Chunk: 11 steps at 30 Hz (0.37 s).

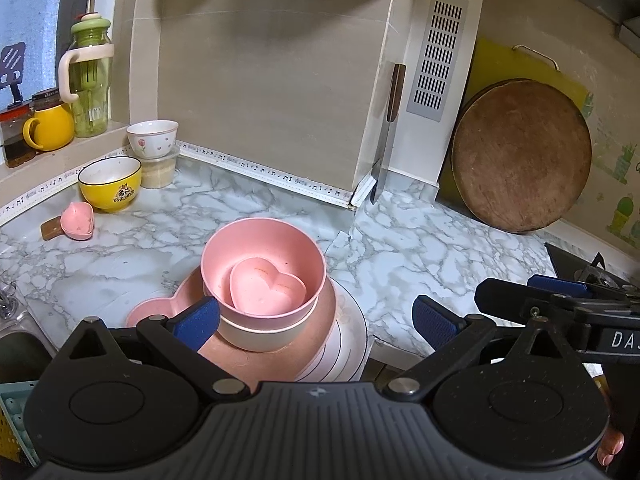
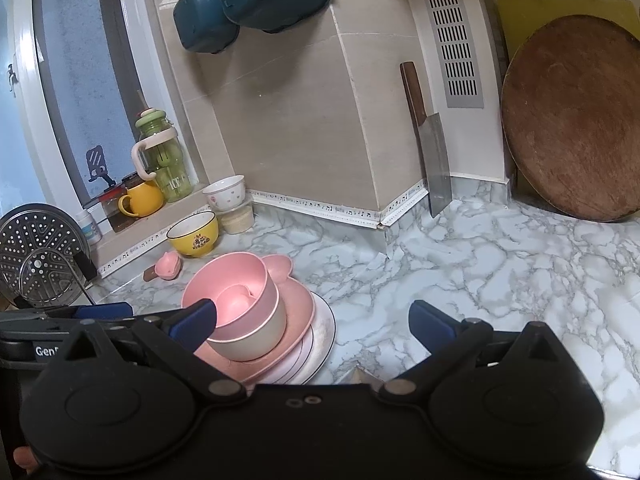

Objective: Organize plates and bowls

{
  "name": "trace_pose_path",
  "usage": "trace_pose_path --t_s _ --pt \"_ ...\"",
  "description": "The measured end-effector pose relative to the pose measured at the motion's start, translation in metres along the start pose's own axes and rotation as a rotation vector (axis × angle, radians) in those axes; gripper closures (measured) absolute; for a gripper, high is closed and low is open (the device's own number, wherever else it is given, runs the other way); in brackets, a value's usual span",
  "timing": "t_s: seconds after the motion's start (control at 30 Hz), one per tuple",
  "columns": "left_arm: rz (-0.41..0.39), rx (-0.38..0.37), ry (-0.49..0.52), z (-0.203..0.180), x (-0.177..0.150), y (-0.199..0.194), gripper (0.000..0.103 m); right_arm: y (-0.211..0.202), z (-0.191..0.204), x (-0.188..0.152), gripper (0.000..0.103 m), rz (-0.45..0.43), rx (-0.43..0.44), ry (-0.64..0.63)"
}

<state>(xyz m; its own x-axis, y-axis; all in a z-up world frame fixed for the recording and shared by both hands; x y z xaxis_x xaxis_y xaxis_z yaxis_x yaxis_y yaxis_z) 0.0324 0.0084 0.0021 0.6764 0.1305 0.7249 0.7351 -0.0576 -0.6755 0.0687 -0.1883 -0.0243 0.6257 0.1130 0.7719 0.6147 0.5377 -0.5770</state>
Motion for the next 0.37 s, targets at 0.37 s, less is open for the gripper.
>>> trace_pose_path --t_s 0.37 --pt "-0.008 -0.003 0.000 -0.0014 0.0023 0.0031 0.000 0.0030 -0.0023 0.0001 0.000 0.006 0.000 0.011"
Point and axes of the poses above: each gripper's, at about its wrist camera, not at the fingertips, and y roughly the way its jaws point, z to its left, x to its top, the point moved 5 cm from there along y, roughly the way its jaws point, and after that the axes turned 9 degrees about z, right-handed, at the moved point
